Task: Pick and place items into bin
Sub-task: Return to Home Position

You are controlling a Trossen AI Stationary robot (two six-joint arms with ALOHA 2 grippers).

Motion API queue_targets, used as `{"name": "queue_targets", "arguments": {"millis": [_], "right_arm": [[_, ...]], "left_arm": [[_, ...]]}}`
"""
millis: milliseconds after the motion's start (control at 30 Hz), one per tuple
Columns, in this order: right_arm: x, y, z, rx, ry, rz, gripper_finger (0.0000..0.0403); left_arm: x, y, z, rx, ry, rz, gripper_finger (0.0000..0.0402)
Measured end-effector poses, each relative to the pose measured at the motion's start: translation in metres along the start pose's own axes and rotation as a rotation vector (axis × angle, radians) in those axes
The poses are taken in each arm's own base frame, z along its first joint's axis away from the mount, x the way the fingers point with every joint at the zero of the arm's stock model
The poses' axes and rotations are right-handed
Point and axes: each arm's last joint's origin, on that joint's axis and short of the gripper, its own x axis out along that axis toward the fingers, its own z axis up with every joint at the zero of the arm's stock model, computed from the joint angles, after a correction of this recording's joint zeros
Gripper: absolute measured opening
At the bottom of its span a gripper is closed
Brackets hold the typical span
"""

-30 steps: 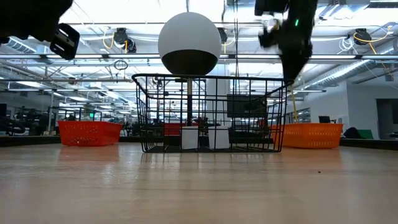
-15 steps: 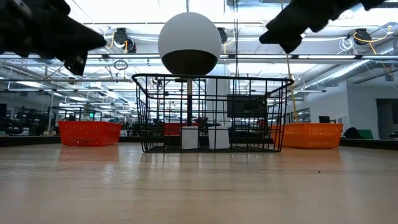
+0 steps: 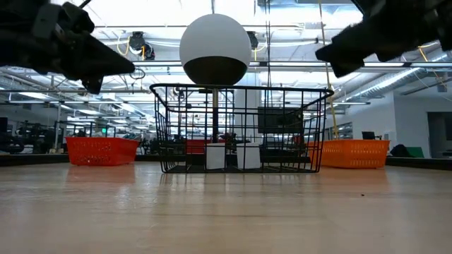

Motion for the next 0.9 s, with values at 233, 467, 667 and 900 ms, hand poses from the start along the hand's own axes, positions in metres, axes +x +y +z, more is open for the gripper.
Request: {"name": "queue_targets", "arguments": {"millis": [233,467,667,900], "right_arm": [[-0.014,-0.005,-0.031,-0.018,-0.083,0.007,0.0142],[-0.034,-0.01,-0.048,-0.004,-0.1,0.006,0.0146],[-0.051,-0.012,-0.045,-0.012,-0.097,0.005,0.014],[-0.07,-0.014,-0.042,-0.028,-0.115,0.002,0.0144]], "left_arm": [[0.002,0.01,-0.005,0.013,0.05,0.064,0.0051],[0.004,0.014,-0.004,0.02,0.064,-0.017,0.0051],[0.0,0.019,0.004,0.007,0.026,-0.039,0.0051],[-0.012,0.025,0.009,0.004,0.013,-0.018,0.0051]]}}
